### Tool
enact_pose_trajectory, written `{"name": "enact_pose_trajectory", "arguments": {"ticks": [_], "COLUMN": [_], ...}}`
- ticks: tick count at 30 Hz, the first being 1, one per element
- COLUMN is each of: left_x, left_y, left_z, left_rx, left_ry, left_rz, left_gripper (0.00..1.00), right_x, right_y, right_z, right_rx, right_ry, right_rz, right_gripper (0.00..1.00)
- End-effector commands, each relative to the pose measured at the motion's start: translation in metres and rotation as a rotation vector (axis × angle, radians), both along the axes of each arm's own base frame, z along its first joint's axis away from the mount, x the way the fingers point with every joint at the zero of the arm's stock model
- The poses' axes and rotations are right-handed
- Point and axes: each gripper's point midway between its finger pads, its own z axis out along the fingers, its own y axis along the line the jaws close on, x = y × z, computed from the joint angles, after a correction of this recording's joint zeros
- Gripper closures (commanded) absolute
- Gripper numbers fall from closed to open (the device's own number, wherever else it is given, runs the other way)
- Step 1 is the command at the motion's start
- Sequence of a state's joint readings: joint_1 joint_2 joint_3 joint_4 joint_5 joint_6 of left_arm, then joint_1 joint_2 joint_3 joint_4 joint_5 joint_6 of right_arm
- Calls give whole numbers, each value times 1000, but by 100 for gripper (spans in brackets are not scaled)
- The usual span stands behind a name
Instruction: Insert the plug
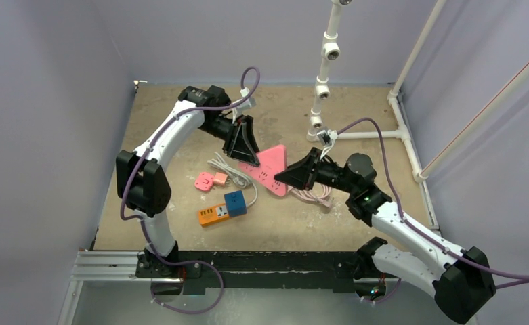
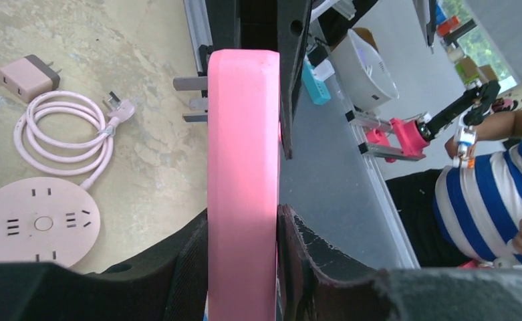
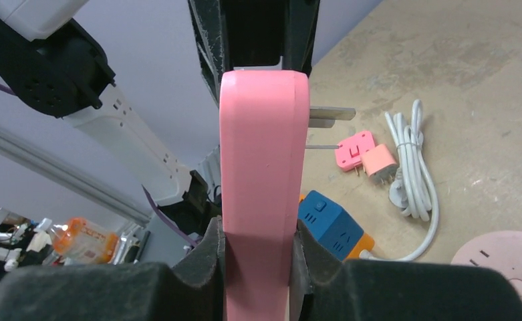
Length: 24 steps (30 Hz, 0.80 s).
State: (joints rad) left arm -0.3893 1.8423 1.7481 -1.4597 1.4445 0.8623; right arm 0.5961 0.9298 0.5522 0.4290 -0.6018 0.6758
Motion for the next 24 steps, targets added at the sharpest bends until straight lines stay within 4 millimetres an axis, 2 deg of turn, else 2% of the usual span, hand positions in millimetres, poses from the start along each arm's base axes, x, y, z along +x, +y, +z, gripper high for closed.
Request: {"name": "enact_pose_trajectory", "arguments": {"ticks": [1, 2, 3, 5, 9, 13, 16, 21, 24], "left_x": [3, 2, 2, 8, 38, 64, 72, 72, 78], "left_y": [-4, -3, -2, 2, 15, 22, 28, 36, 41], "left_z": [9, 4, 0, -14, -42, -35, -35, -49, -60], "left_rx": [-42, -22, -2, 63, 232, 258, 266, 257, 262], "left_ry": [-86, -109, -135, -201, -413, -665, -795, -968, -1093], "left_rz": [-11, -16, -19, -12, 86, 158, 126, -9, -99], "left_gripper": [28, 11, 6, 2, 1, 1, 1, 1, 1], "right_x": [-14, -8, -4, -3, 0, 5, 3, 3, 3], "right_y": [5, 5, 5, 5, 0, -7, -9, -8, -8], "right_z": [32, 29, 27, 23, 21, -7, -33, -78, -91], "right_rx": [99, 85, 72, 48, 2, -117, -202, -325, -353], "right_ry": [-36, -19, -13, 6, 25, 97, 148, 207, 219], "right_rz": [69, 55, 50, 57, 32, 2, 29, 88, 107], "right_gripper": [100, 100, 100, 100, 100, 100, 100, 100, 100]}}
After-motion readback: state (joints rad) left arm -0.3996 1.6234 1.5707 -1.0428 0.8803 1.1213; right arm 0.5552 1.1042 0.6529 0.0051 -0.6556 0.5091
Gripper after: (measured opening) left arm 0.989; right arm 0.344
